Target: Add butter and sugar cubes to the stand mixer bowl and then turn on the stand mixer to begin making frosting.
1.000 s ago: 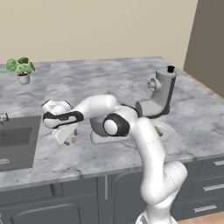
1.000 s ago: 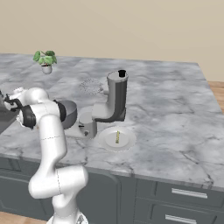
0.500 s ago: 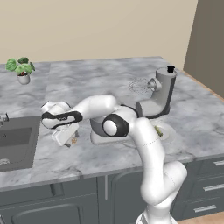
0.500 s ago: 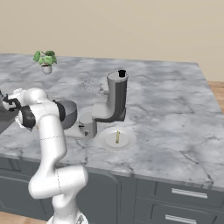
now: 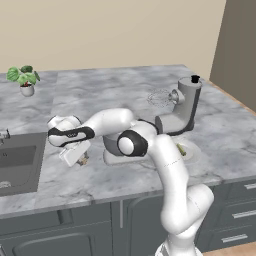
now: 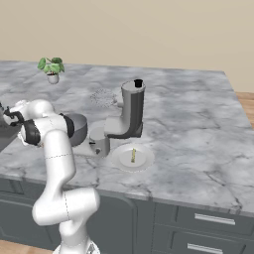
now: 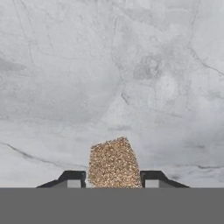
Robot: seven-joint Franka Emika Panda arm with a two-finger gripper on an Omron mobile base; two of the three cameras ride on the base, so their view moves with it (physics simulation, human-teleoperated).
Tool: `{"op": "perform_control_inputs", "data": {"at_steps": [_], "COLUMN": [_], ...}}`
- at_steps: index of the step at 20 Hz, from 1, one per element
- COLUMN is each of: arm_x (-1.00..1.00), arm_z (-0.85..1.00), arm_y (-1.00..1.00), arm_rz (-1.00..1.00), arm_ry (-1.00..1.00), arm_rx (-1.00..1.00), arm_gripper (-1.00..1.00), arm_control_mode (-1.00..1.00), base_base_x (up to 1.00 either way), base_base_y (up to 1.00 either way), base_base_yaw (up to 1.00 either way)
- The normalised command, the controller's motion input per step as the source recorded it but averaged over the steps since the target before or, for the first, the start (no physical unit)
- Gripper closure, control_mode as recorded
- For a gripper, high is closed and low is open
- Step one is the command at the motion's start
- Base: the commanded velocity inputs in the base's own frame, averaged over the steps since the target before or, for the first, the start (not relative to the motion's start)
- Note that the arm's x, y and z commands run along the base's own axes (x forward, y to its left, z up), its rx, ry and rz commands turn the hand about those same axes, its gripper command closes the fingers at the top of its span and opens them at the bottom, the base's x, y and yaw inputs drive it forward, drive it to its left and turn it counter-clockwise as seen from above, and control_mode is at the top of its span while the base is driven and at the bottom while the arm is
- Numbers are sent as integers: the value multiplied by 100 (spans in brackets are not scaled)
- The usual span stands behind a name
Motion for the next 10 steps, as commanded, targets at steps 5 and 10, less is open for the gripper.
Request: {"op": "perform_control_inputs", "data": {"at_steps": [5, 10], "arm_x": [-2, -76], "arm_z": [0, 72], "arm_y": [0, 0], "arm_rz": [1, 1], "arm_ry": [0, -12], "arm_rx": [0, 0], "arm_gripper": [100, 100], "arm_control_mode": [-100, -100], "base_base_x": [0, 0], "base_base_y": [0, 0], "base_base_yaw": [0, 0]}}
